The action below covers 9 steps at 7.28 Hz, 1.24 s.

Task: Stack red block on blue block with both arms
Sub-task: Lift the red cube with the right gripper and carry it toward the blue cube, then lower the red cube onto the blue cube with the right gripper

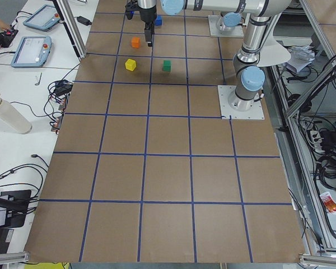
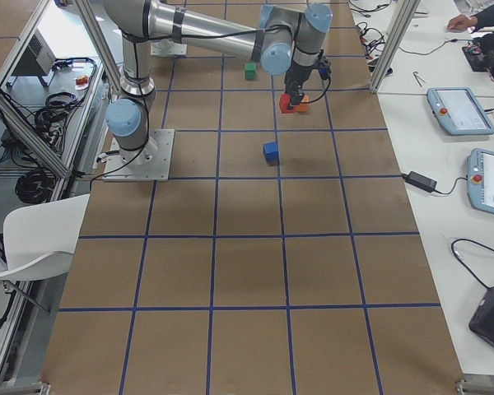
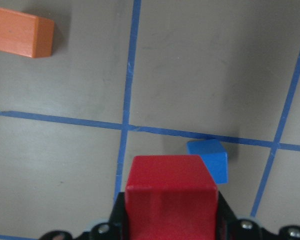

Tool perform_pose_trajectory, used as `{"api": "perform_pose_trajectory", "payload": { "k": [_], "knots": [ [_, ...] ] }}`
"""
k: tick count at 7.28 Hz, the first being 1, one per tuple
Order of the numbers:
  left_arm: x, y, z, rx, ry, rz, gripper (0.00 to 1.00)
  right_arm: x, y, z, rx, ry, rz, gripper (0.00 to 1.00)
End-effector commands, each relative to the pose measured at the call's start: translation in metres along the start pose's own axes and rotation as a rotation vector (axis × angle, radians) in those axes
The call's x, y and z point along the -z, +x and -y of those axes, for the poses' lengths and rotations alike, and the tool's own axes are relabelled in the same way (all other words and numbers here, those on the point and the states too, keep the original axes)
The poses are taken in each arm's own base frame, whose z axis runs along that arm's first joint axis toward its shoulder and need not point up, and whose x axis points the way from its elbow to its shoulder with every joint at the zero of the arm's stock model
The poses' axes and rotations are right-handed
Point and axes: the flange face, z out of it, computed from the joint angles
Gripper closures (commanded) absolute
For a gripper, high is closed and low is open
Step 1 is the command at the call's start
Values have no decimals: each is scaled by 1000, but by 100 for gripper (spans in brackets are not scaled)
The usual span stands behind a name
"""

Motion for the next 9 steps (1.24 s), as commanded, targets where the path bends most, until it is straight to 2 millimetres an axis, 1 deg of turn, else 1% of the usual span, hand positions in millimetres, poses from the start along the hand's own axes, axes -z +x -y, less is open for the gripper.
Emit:
{"api": "perform_pose_trajectory", "payload": {
  "k": [1,2,4,5,7,9],
  "knots": [
    [-1,0,0,0,-1,0,0,-29,48,-14,93,7,19,100],
    [-1,0,1,2,-2,0,0,-41,55,-16,100,31,9,100],
    [-5,1,7,1,9,-5,0,-76,54,-22,95,58,1,100],
    [-6,1,9,1,9,-7,0,-83,52,-26,95,86,-14,100],
    [-7,1,5,-1,15,-3,0,-102,47,-36,95,59,0,100],
    [-8,2,1,-2,35,-1,0,-107,46,-37,93,59,0,100]
  ]
}}
